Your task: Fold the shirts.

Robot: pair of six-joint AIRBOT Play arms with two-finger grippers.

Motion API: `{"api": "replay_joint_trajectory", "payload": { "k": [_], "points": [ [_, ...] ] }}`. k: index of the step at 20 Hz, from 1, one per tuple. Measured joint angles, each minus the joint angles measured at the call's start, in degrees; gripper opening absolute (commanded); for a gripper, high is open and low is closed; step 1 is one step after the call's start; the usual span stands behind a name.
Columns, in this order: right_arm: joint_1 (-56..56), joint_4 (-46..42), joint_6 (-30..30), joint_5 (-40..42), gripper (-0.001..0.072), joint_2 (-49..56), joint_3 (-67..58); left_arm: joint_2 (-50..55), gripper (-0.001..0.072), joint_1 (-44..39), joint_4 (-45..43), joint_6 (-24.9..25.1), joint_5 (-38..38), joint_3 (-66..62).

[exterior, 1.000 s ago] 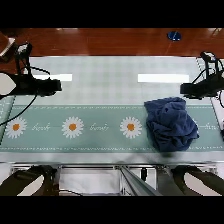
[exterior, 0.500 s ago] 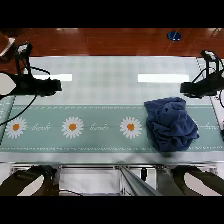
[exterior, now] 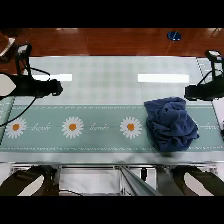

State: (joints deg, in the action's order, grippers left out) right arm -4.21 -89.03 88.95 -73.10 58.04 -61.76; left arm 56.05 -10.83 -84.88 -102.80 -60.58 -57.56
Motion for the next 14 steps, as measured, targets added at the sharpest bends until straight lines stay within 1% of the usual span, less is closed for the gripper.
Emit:
{"api": "replay_joint_trajectory", "payload": {
  "k": [3, 5, 7, 10, 14],
  "points": [
    [0.0, -0.59, 2.71, 0.61, 0.0407, -9.57, 9.77, -5.03, 0.0509, -4.15, 1.73, -0.46, -0.79, 5.51],
    [0.0, 0.92, 4.85, 2.49, 0.0407, -14.51, 18.29, -9.29, 0.0509, -8.39, 2.67, -2.78, 2.91, 11.08],
    [0.0, 1.97, 7.15, 6.03, 0.0407, -16.57, 25.94, -12.04, 0.0509, -11.85, 3.26, -4.44, 8.17, 16.02],
    [0.0, 2.91, 9.25, 11.08, 0.0407, -14.99, 32.02, -12.79, 0.0509, -14.32, 3.37, -5.68, 12.55, 19.78],
    [0.0, 3.89, 9.84, 15.17, 0.0406, -8.24, 34.84, -10.97, 0.0509, -15.47, 3.67, -6.32, 15.06, 21.51]
  ]
}}
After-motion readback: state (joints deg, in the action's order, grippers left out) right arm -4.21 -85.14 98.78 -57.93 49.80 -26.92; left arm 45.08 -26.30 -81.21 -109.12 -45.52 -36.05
